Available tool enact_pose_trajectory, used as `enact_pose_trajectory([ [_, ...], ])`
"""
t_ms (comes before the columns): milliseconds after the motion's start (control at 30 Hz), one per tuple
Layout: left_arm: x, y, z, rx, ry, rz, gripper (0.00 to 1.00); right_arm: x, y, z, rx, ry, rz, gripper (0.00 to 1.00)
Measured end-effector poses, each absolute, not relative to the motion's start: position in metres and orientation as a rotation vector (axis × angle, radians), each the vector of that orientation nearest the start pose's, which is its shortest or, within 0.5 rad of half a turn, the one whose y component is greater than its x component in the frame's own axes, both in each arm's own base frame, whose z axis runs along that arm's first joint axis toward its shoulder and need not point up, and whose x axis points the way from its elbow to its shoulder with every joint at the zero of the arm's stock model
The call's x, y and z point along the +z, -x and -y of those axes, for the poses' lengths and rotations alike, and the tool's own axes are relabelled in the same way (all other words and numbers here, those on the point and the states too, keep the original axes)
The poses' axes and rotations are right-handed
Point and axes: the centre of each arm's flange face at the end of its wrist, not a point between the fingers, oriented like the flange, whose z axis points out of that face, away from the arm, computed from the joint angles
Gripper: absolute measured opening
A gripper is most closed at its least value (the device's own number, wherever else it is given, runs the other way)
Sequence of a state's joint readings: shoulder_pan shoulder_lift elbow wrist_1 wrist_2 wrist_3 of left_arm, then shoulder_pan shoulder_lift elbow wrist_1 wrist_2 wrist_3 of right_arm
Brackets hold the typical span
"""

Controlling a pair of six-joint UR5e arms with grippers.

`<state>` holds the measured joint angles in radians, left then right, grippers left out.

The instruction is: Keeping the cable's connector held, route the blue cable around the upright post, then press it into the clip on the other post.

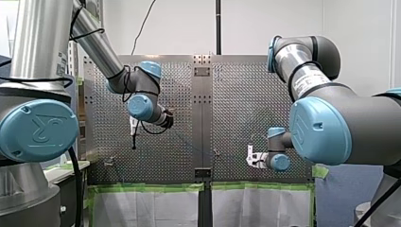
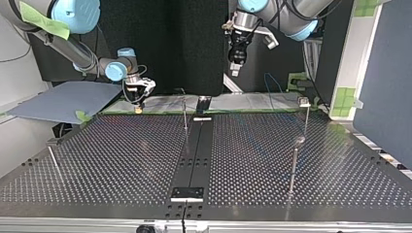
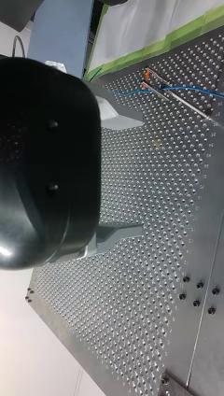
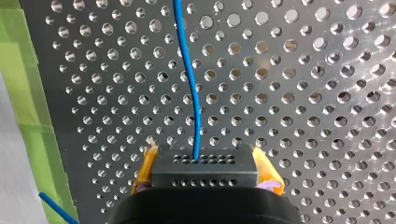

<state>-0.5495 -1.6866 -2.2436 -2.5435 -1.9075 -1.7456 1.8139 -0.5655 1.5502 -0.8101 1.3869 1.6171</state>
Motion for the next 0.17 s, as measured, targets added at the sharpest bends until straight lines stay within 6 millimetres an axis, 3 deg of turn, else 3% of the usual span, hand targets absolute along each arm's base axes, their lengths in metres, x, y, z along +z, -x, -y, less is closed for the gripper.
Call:
enact_pose_trajectory([
  [167,0.1908,-0.2878,0.294,-0.232,-0.084,-1.754,0.96,-0.0518,-0.3047,0.5991,1.455,-1.644,1.148,0.0],
])
